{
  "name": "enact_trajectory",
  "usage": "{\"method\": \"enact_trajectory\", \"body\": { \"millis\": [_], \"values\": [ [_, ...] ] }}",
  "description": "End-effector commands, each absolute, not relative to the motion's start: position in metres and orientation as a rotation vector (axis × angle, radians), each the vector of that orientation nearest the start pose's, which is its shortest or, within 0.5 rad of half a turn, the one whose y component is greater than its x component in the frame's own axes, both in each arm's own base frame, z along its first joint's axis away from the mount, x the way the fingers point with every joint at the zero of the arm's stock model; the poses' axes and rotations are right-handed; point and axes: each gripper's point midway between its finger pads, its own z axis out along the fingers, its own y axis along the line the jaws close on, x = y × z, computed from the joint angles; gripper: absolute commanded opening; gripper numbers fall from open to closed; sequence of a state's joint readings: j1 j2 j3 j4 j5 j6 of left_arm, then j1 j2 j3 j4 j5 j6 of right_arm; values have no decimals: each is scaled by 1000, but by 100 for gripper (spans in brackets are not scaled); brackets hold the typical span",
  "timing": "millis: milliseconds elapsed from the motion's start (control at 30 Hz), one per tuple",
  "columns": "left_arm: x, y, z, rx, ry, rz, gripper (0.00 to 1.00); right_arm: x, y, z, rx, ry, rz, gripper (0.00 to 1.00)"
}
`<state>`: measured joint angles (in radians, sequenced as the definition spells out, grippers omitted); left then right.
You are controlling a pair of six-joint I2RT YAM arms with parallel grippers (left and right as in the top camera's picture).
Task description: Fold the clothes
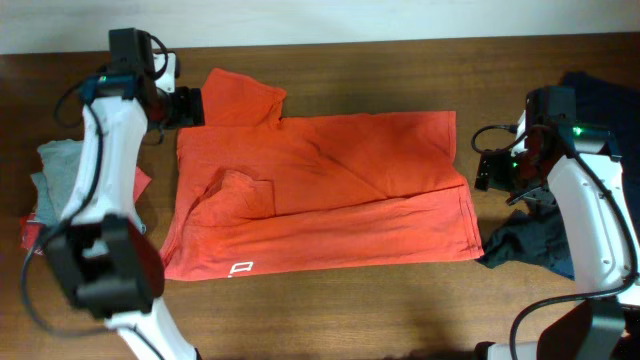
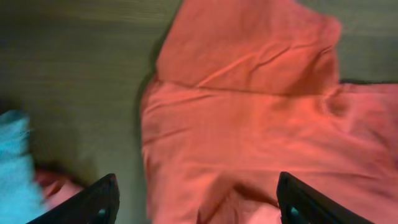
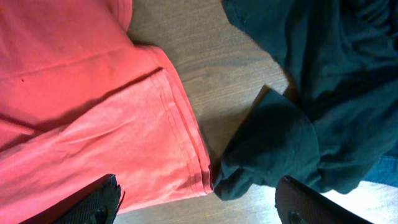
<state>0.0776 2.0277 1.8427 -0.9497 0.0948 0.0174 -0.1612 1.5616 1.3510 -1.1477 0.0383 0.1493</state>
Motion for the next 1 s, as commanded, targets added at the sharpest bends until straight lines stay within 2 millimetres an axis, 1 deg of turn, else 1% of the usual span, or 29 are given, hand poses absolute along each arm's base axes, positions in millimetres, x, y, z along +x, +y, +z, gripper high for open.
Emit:
{"method": "enact_trajectory", "body": {
  "millis": [0, 133, 167, 200, 300, 433, 600, 767, 900, 967],
  "values": [
    [513, 16, 100, 66, 2749, -193, 81, 317, -56, 145, 444, 2894, -52, 85],
    [524, 25, 53, 44, 2805, -221, 81, 317, -56, 145, 443, 2894, -52, 85],
    [525, 26, 46, 37, 2810, -230, 81, 317, -56, 145, 443, 2894, -52, 85],
    [527, 30, 34, 27, 2818, -236, 81, 317, -56, 145, 443, 2894, -53, 85],
    [531, 38, 20, 7, 2819, -222, 81, 317, -56, 145, 443, 2896, -53, 85],
    [538, 46, 17, -6, 2793, -208, 81, 318, -57, 145, 443, 2892, -53, 85],
    [537, 45, 8, -13, 2810, -214, 81, 318, -57, 145, 443, 2890, -53, 85],
    [542, 45, 18, -8, 2787, -213, 81, 318, -57, 145, 442, 2888, -53, 85],
    [541, 46, 11, -11, 2800, -215, 80, 317, -57, 145, 443, 2893, -53, 85],
    [540, 45, 6, -13, 2810, -219, 76, 317, -57, 145, 443, 2893, -52, 85]
  ]
}}
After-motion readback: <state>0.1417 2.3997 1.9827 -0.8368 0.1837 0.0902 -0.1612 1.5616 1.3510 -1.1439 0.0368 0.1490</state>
